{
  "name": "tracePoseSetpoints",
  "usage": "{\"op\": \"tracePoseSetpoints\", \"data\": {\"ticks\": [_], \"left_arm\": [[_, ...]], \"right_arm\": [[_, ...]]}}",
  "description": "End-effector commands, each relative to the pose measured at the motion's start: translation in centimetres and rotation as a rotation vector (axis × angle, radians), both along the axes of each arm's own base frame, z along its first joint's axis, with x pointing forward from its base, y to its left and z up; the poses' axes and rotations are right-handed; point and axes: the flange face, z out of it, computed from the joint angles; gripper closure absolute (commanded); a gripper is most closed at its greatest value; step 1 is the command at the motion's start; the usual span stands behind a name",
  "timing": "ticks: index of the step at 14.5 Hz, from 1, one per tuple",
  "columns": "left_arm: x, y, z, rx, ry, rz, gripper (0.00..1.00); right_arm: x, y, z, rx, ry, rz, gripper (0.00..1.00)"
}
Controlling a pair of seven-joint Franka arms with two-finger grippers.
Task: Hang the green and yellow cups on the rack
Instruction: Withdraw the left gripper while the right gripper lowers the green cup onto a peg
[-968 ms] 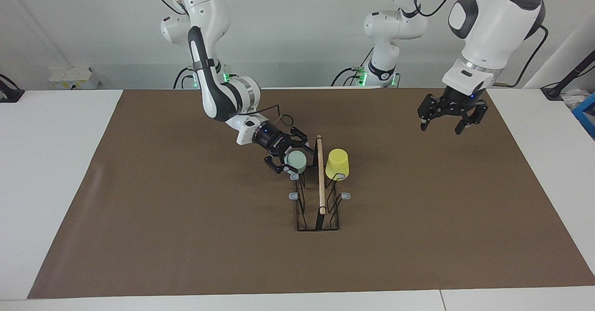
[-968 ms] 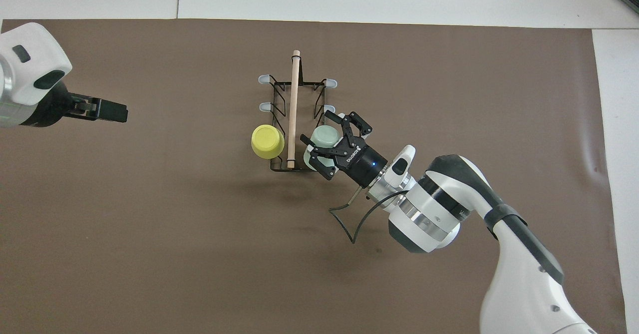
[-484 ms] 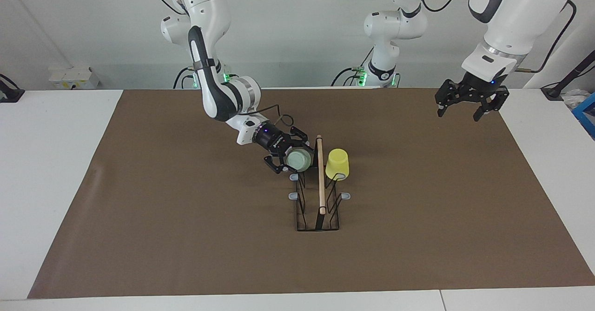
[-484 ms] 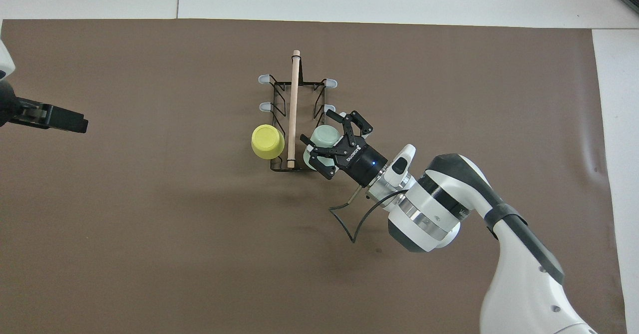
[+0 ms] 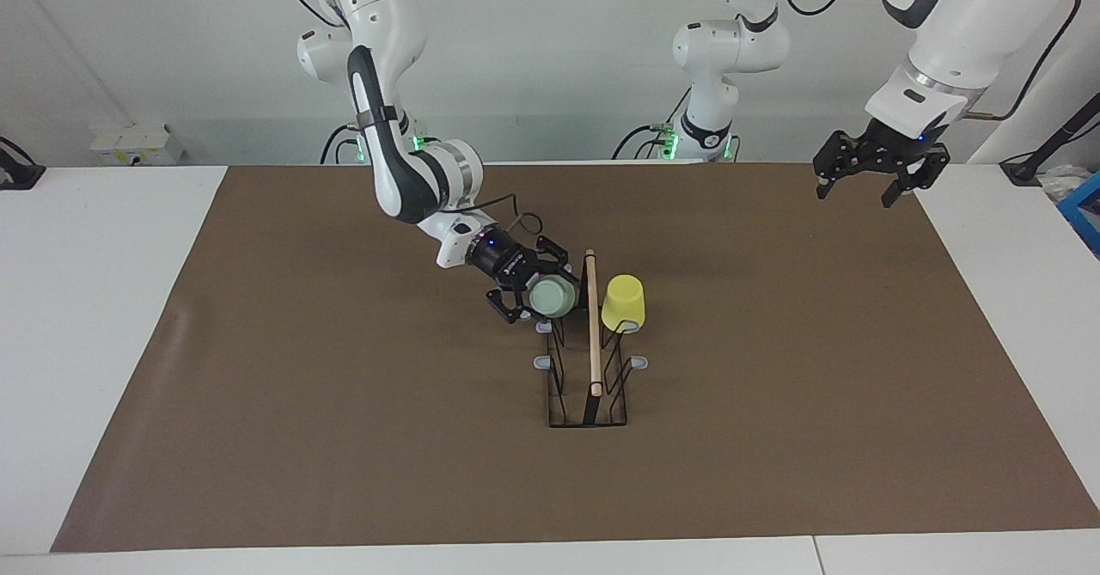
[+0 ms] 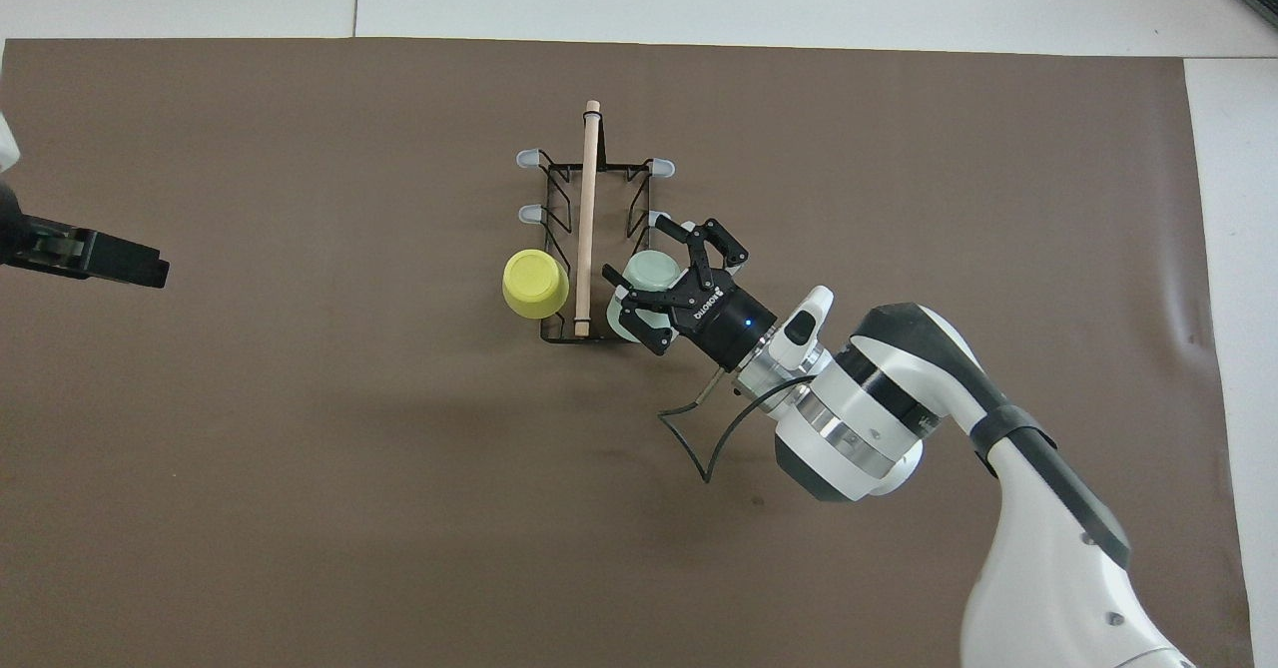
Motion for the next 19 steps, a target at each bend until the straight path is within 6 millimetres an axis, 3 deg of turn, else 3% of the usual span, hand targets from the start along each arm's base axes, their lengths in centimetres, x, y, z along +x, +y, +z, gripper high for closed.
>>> {"op": "tracePoseSetpoints", "data": {"ticks": [1,7,11,16,19], "left_arm": [[-1.3,0.2,0.5,0.020,0.021,0.000,0.00],[-1.6,0.4,1.9,0.055,0.037,-0.005,0.00],[-1.8,0.5,2.0,0.049,0.038,0.005,0.00],[-1.7,0.4,2.0,0.040,0.036,0.041,0.00],[-1.7,0.5,2.2,0.016,0.034,0.061,0.00]], "right_arm": [[-1.0,1.1,-0.4,0.021,0.112,-0.139,0.13],[-2.5,1.4,3.2,-0.041,0.249,-0.171,0.13],[-2.7,0.4,6.6,-0.104,0.290,-0.205,0.13],[-3.2,-2.6,13.3,-0.295,0.282,-0.250,0.13],[-3.7,-3.3,15.0,-0.374,0.275,-0.269,0.13]]}}
